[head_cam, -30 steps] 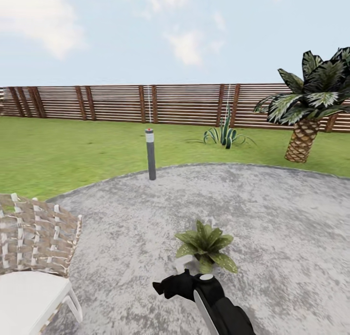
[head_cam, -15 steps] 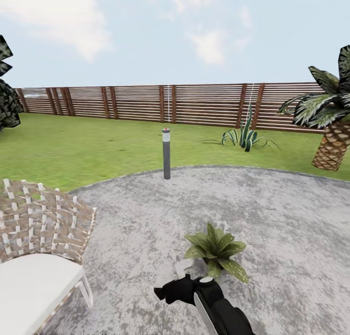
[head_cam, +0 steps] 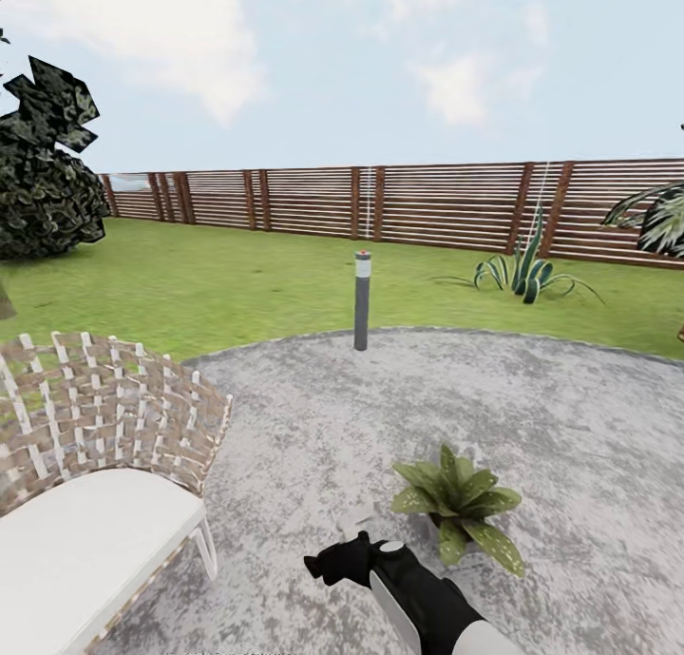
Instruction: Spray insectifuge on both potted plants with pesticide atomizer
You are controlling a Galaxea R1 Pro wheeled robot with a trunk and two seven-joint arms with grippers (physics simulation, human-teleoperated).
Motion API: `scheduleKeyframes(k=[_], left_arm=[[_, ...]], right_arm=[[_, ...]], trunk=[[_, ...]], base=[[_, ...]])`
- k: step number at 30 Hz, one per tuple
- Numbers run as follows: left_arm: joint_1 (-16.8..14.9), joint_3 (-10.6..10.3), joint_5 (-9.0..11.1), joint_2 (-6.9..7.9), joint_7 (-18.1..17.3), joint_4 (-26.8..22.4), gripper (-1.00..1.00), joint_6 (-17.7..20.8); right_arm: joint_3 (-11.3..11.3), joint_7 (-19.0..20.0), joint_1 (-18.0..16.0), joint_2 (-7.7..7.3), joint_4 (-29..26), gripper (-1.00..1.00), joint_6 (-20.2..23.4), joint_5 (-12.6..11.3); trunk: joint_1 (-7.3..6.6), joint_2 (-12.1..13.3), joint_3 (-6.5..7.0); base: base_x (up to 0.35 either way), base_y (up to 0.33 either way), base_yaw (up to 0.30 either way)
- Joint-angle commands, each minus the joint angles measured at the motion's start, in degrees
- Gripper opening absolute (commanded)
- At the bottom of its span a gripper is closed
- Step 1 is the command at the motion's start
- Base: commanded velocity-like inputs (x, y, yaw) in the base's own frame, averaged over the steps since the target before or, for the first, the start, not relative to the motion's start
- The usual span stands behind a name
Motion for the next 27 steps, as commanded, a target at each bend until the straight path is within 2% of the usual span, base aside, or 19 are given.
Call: scheduleKeyframes(k=[1,27], left_arm=[[0.0,0.0,0.0,0.02,0.0,0.0,-1.0,0.0],[0.0,-0.1,0.0,-0.03,-0.6,-0.2,-1.0,0.0]], right_arm=[[0.0,0.0,0.0,0.0,0.0,1.0,0.0,0.0],[0.1,-0.1,0.0,0.0,0.0,1.0,0.2,0.1]], trunk=[[0.0,0.0,0.0],[0.0,0.0,0.0]], base=[[0.0,0.0,0.268],[0.0,0.0,0.261]])
